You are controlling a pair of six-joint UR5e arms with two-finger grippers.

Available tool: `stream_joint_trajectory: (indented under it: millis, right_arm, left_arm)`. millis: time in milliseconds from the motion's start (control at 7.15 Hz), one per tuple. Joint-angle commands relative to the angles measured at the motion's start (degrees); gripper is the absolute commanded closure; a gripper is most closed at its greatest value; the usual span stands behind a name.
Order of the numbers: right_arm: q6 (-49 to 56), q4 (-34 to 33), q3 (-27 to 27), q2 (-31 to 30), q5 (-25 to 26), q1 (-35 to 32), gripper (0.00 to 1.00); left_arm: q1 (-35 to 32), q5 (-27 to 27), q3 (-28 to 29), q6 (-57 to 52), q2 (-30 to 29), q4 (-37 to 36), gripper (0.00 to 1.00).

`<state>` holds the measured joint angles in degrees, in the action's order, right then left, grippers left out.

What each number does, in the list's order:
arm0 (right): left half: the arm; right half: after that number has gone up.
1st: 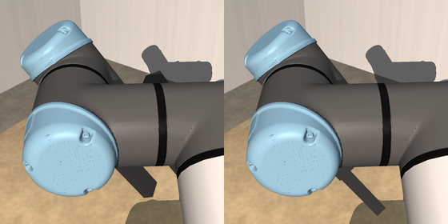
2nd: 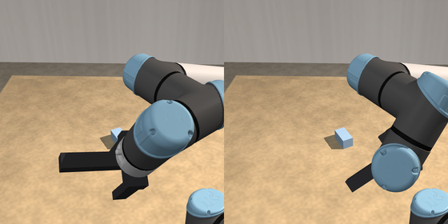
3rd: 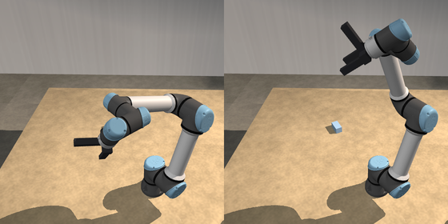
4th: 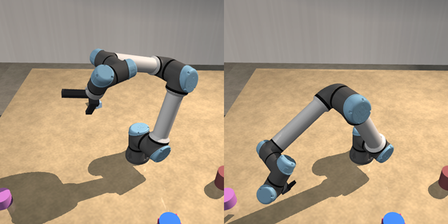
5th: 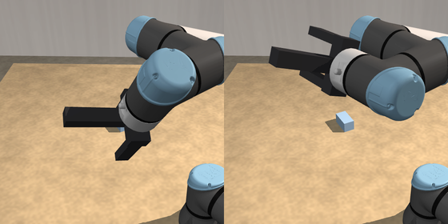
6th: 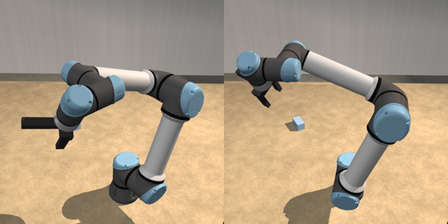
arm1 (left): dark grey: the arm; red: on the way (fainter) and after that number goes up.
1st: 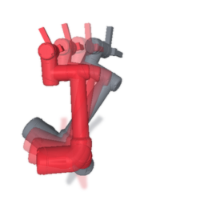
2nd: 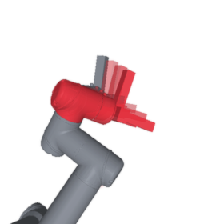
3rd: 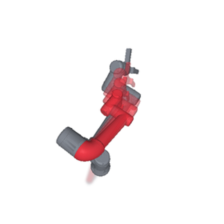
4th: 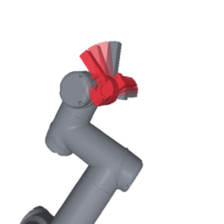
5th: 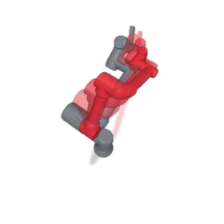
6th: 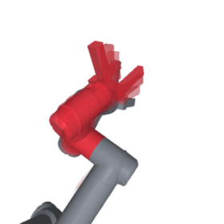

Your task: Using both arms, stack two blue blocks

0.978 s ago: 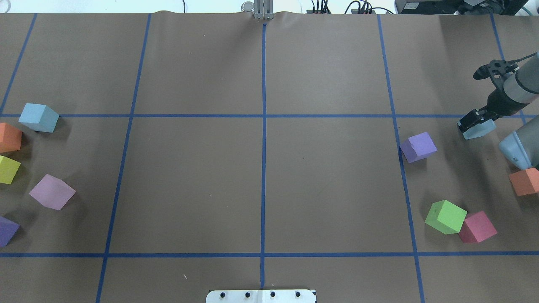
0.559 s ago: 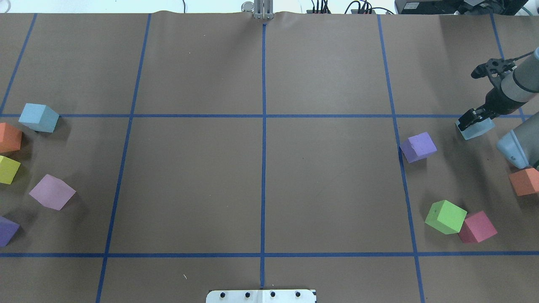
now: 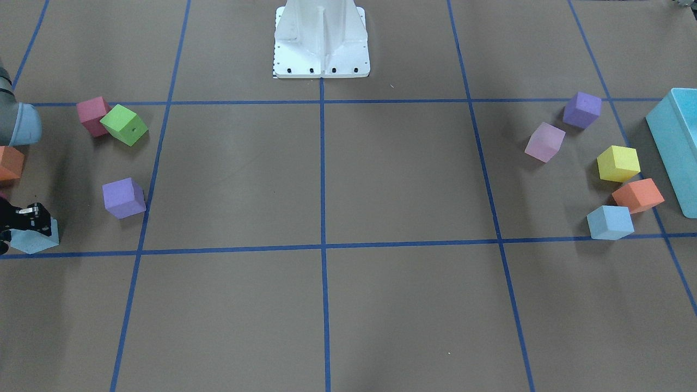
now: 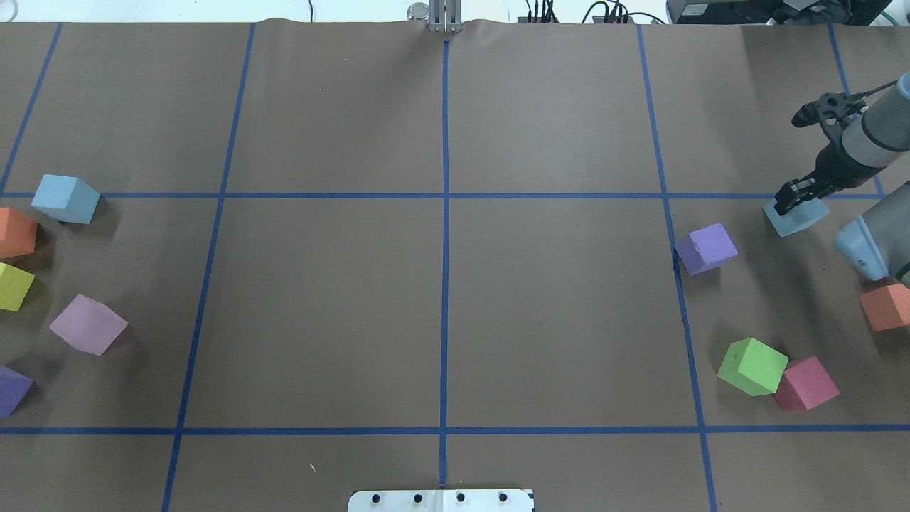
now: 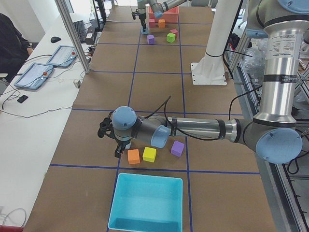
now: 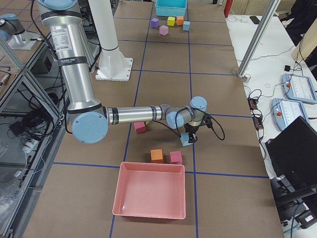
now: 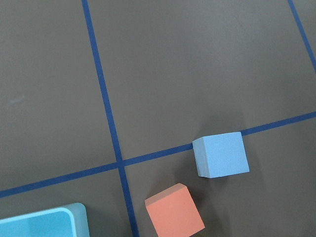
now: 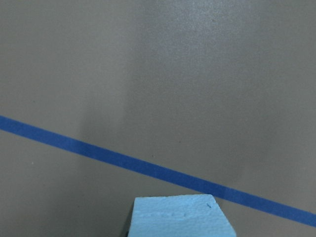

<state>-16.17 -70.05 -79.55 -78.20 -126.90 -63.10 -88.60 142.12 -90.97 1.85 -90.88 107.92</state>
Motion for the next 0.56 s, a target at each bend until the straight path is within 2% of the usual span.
stream_joint_trajectory:
  millis: [0,280,419]
  right_arm:
    - [0.1,0.0,-0.1,0.2,-0.2,0.0,0.66]
    - [0.0,-0.7,-1.2,2.8,-3.1,-1.4,0.62]
    - [0.0,-3.7,-1.2,5.8,-5.8,-3.5,0.59]
  left_arm:
    - [0.0,-0.1,0.0,0.0,0.0,-0.1,0.02]
    - [0.0,-0.1,0.0,0.0,0.0,-0.1,0.02]
    - [0.0,-0.1,0.0,0.0,0.1,-0.1,0.02]
